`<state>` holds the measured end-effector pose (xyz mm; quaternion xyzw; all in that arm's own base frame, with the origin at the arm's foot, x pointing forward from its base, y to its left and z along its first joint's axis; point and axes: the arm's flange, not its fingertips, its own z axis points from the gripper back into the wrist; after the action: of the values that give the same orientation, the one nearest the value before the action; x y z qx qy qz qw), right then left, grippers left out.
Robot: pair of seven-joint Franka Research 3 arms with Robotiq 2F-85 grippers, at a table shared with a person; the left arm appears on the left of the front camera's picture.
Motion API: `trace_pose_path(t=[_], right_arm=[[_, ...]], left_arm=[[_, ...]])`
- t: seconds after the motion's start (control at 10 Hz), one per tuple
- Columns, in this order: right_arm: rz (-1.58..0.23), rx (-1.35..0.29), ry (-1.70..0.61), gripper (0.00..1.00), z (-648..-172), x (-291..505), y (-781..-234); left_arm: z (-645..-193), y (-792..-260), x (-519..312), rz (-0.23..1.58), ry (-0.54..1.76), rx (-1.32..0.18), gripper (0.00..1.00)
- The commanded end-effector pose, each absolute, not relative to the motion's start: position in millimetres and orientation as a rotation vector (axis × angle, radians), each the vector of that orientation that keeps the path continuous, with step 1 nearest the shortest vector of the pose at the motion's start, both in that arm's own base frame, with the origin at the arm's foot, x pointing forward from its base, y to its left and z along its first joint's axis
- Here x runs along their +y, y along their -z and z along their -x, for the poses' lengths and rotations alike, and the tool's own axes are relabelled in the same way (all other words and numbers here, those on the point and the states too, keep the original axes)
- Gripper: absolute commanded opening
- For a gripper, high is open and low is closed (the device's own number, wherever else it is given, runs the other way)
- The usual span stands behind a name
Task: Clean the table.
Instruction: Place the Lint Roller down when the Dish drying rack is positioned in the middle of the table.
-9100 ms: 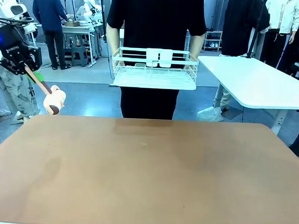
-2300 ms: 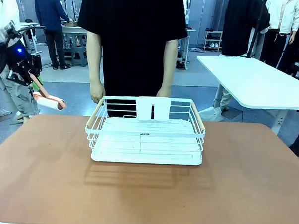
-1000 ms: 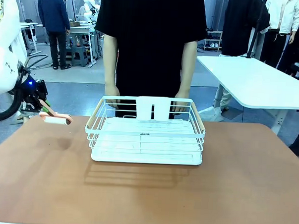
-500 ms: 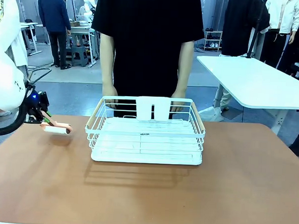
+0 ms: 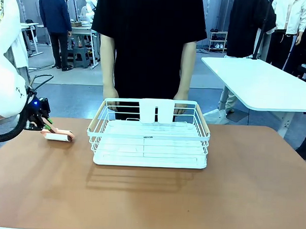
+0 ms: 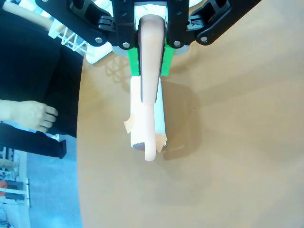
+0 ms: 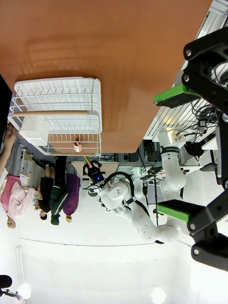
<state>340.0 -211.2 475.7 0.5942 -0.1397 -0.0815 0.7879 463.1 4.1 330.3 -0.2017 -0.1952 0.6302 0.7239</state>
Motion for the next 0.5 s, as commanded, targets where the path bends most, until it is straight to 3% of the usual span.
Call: trace_pose_path(t=[0.0,0.2,0.3,0.4], right_arm=[[-1.292,-0.308,0.162,1.00,-337.8,-210.7,-477.7],[-1.292,-0.308,0.162,1.00,-337.8,-210.7,-477.7],[-1.292,-0.308,0.162,1.00,-337.8,-210.7,-477.7],[-1.292,-0.308,0.162,1.00,-337.8,-210.7,-477.7]], left_arm=[[-459.8,-325.5,-0.3,0.410,-1.401,-0.430,0.22],[-459.1,-330.1,1.7,0.418,-1.404,-0.434,0.42],[-458.2,-331.6,0.4,0.420,-1.406,-0.443,0.67],[-456.7,-331.8,-0.4,0.418,-1.404,-0.434,0.76]])
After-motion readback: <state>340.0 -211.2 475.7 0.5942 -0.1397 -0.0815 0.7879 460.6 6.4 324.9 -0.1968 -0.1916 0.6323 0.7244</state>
